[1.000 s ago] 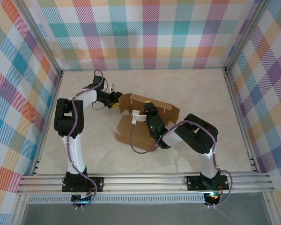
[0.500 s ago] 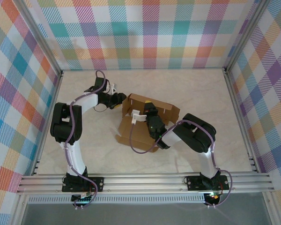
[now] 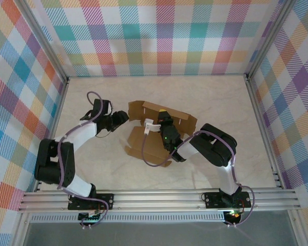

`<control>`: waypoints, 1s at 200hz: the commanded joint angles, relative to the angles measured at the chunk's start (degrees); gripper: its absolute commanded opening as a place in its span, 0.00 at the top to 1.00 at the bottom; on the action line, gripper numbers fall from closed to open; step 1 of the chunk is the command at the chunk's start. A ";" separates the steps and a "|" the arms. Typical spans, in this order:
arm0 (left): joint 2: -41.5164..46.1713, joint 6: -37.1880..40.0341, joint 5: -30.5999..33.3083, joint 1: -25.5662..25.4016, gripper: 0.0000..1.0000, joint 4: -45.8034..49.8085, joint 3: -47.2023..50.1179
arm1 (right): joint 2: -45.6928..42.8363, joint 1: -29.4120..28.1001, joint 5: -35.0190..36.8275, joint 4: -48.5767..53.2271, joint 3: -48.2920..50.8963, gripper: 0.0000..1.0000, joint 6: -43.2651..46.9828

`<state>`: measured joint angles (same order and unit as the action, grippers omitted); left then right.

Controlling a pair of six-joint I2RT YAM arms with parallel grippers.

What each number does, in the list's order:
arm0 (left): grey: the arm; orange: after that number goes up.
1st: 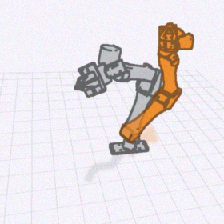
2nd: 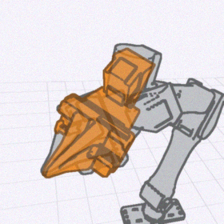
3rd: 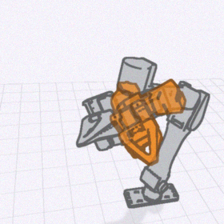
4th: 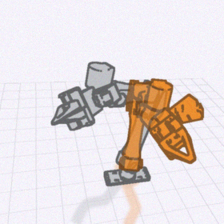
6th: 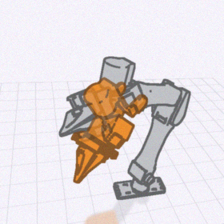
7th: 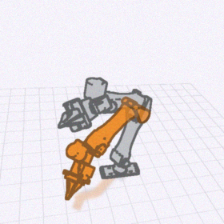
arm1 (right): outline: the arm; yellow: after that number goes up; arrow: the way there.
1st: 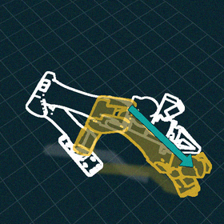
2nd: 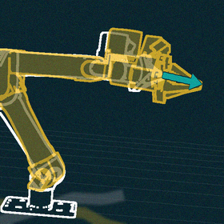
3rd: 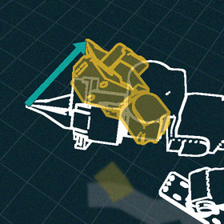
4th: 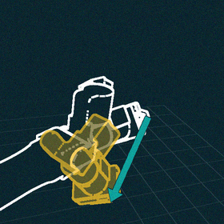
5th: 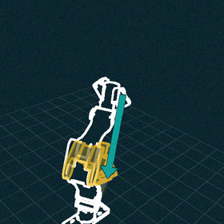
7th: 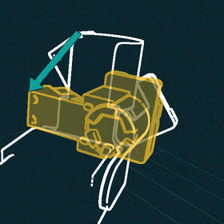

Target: Fold the paper box

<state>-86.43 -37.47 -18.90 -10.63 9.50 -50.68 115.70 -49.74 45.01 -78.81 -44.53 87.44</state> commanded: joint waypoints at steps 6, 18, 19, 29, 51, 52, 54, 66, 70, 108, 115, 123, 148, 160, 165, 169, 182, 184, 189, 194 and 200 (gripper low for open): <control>2.66 -12.28 -6.19 -0.64 0.51 -3.40 5.32 | -0.38 0.14 0.62 0.42 -0.80 1.00 -2.81; 3.11 -15.25 -6.35 -0.88 0.55 -4.97 7.27 | -0.60 0.15 0.61 0.32 -0.67 1.00 -3.02; 3.07 -15.56 -6.34 -0.88 0.55 -5.17 7.48 | -0.62 0.16 0.60 0.32 -0.66 1.00 -3.04; 2.58 -18.20 -6.89 -0.88 0.57 -8.90 8.88 | -0.73 0.16 0.52 0.36 -0.57 1.00 -3.28; -1.03 -24.05 -10.90 -1.57 0.58 -16.43 8.60 | -1.15 0.15 0.55 0.59 -0.38 1.00 -3.36; -1.11 -24.18 -10.99 -1.62 0.58 -16.61 8.50 | -1.17 0.16 0.57 0.58 -0.38 1.00 -3.34; -1.50 -24.52 -11.12 -1.77 0.59 -16.86 8.36 | -1.24 0.16 0.57 0.63 -0.42 1.00 -3.35; -2.67 -25.52 -11.08 -2.80 0.62 -17.62 7.11 | -1.65 0.16 0.51 0.88 -0.29 1.00 -3.48; -2.99 -25.49 -10.92 -3.12 0.63 -17.63 6.72 | -1.77 0.14 0.55 0.86 -0.26 1.00 -3.50; -5.21 -22.57 -8.44 -3.88 0.71 -13.76 5.17 | -4.54 0.16 0.39 3.44 -0.21 1.00 -5.94; -5.56 -22.03 -8.06 -3.87 0.72 -13.25 5.23 | -5.22 0.10 0.50 4.33 -0.33 1.00 -6.66; -5.92 -21.49 -7.71 -3.89 0.73 -12.95 5.48 | -6.01 0.11 0.36 5.30 -0.29 1.00 -7.28; -7.81 -20.83 -6.85 -3.87 0.74 -13.62 6.27 | -8.05 0.16 0.16 7.14 -0.28 1.00 -8.24; -9.14 -20.44 -6.44 -3.78 0.74 -13.81 6.35 | -8.95 0.14 -0.06 7.94 -0.12 1.00 -8.58; -9.71 -20.42 -6.42 -3.70 0.74 -14.24 6.47 | -9.45 0.14 -0.24 8.44 -0.02 1.00 -8.75; -10.10 -20.44 -6.42 -3.71 0.74 -14.53 6.57 | -9.90 0.16 -0.30 9.03 0.12 1.00 -8.98; -11.44 -20.38 -6.33 -3.57 0.74 -14.92 6.58 | -10.75 0.15 -0.60 9.63 0.68 1.00 -9.17; -11.64 -20.36 -6.31 -3.53 0.74 -15.00 6.56 | -10.91 0.16 -0.69 9.68 0.79 1.00 -9.20; -11.97 -20.42 -6.44 -3.45 0.75 -15.18 6.62 | -11.18 0.17 -0.75 9.79 1.00 1.00 -9.14; -12.09 -20.38 -6.33 -3.44 0.75 -15.27 6.69 | -11.48 0.12 -0.79 9.89 1.18 1.00 -9.13; -12.06 -20.40 -6.32 -3.28 0.75 -15.37 6.69 | -11.85 0.13 -0.88 10.18 1.41 1.00 -9.13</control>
<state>-97.36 -58.72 -26.00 -14.17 -5.13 -44.29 106.78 -49.69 44.34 -68.55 -44.27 80.75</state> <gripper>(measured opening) 0.253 0.053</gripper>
